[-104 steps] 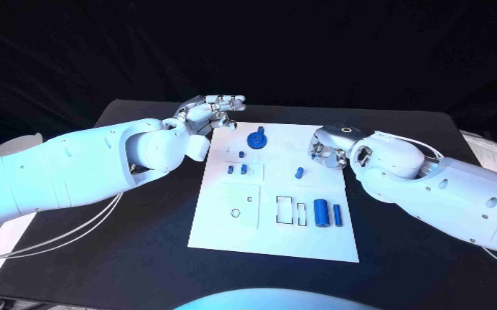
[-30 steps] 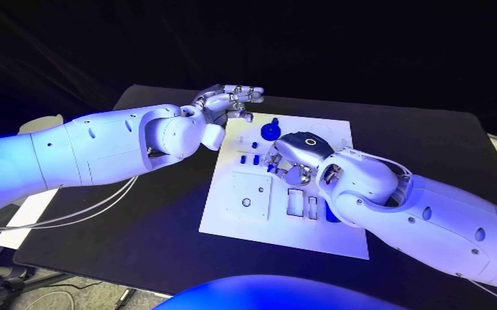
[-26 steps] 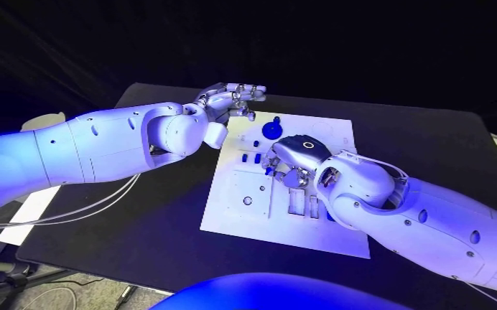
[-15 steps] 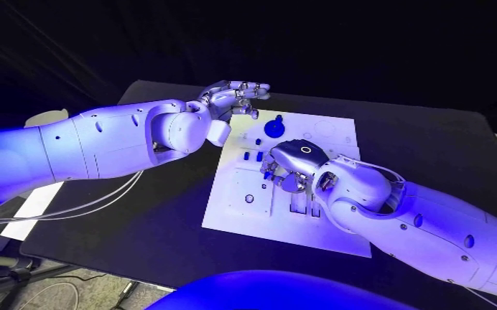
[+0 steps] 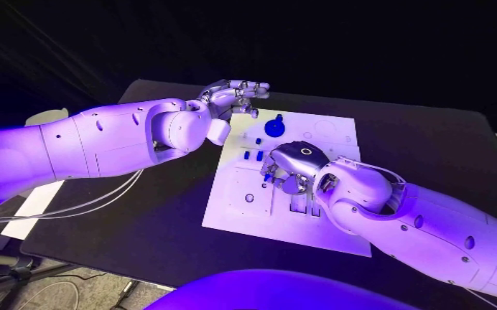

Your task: Assemble the parts on the task board

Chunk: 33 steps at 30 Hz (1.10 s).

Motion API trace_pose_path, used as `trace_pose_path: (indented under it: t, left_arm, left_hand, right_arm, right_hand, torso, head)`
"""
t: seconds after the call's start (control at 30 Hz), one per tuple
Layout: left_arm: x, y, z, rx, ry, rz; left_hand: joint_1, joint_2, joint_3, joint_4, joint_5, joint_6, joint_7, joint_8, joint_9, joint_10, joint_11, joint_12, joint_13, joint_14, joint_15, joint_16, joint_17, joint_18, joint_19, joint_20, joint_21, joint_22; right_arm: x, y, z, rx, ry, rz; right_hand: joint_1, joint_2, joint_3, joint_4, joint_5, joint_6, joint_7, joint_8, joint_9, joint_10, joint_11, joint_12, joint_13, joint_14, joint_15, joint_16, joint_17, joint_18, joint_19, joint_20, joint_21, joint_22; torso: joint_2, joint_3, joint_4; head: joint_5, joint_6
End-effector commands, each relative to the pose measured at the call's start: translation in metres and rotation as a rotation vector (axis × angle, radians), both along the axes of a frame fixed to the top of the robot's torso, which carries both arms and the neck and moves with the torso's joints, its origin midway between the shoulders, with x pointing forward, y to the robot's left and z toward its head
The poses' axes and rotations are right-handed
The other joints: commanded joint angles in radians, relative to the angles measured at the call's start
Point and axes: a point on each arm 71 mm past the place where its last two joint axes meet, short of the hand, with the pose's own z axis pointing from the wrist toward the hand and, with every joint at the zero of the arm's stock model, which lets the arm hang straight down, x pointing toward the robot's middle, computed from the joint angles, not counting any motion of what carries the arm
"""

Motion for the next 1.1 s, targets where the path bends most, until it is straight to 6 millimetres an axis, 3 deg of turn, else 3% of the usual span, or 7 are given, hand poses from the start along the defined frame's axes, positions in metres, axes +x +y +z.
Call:
trace_pose_path:
  t: [0.03, 1.1]
  left_arm:
    - [-0.0003, -0.0027, 0.0011, -0.009, -0.007, -0.021]
    - [0.0006, -0.0032, 0.0008, -0.003, -0.011, -0.025]
  left_hand:
    - [0.003, 0.005, -0.002, -0.002, -0.003, -0.007, 0.002, 0.0, 0.0, -0.008, 0.002, 0.006, 0.001, 0.005, 0.001, 0.005, -0.001, 0.019, 0.006, 0.0, -0.006, -0.001]
    - [0.002, 0.004, -0.004, -0.003, -0.003, -0.008, 0.002, 0.001, 0.0, -0.009, 0.002, 0.009, 0.001, 0.005, 0.001, 0.006, -0.001, 0.019, 0.007, 0.0, -0.007, -0.002]
  right_arm:
    - [-0.0018, 0.0014, -0.0024, -0.014, 0.011, 0.023]
    - [-0.0026, 0.0017, -0.0085, -0.042, 0.042, 0.03]
  right_hand:
    - [-0.008, 0.002, 0.006, -0.002, 0.005, 0.005, -0.001, 0.002, 0.002, -0.001, 0.003, -0.005, -0.001, 0.052, -0.001, 0.003, 0.0, 0.007, 0.002, -0.002, 0.002, -0.001]
    - [-0.016, 0.002, 0.004, -0.004, -0.004, 0.006, -0.001, 0.002, 0.003, 0.0, 0.003, -0.005, -0.001, 0.052, -0.001, 0.005, 0.002, 0.007, 0.002, -0.002, 0.002, 0.0]
  torso:
    - [0.001, 0.0001, 0.0006]
    - [0.001, 0.0, 0.0009]
  head:
    - [0.0, -0.001]
    - [0.0, -0.011]
